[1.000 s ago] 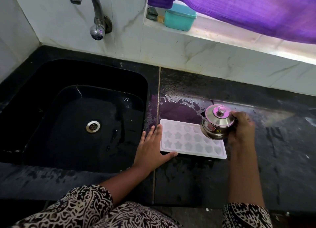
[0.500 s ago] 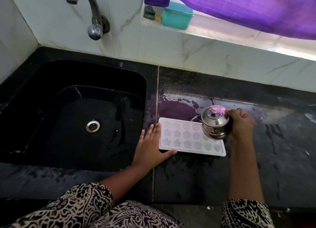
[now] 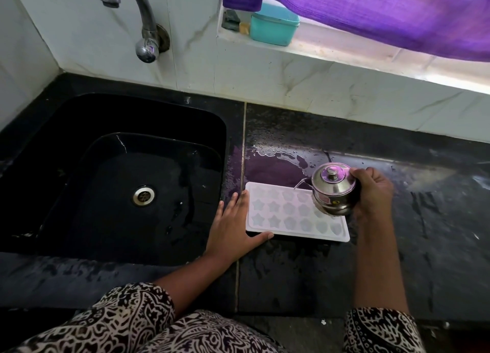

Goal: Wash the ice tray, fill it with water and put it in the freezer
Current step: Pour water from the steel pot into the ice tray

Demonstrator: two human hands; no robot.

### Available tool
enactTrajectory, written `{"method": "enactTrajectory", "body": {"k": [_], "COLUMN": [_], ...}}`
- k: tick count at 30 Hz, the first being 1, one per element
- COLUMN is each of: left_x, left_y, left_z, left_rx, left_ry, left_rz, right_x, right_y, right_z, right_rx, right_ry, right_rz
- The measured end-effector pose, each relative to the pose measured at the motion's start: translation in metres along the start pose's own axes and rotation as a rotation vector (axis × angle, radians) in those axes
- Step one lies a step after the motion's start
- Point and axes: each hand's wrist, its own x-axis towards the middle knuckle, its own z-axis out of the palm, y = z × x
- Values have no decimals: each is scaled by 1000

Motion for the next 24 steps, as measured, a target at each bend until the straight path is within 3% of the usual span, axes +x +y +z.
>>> {"method": "enactTrajectory", "body": {"k": [24], "left_x": [0], "left_y": [-1], "left_z": [1], "left_rx": [18], "left_ry": [-7], "left_rz": [2], "right_x": [4], "right_y": [1], "right_z": [-1], "right_rx": [15], "right_ry": [-27], "right_rz": [1]}}
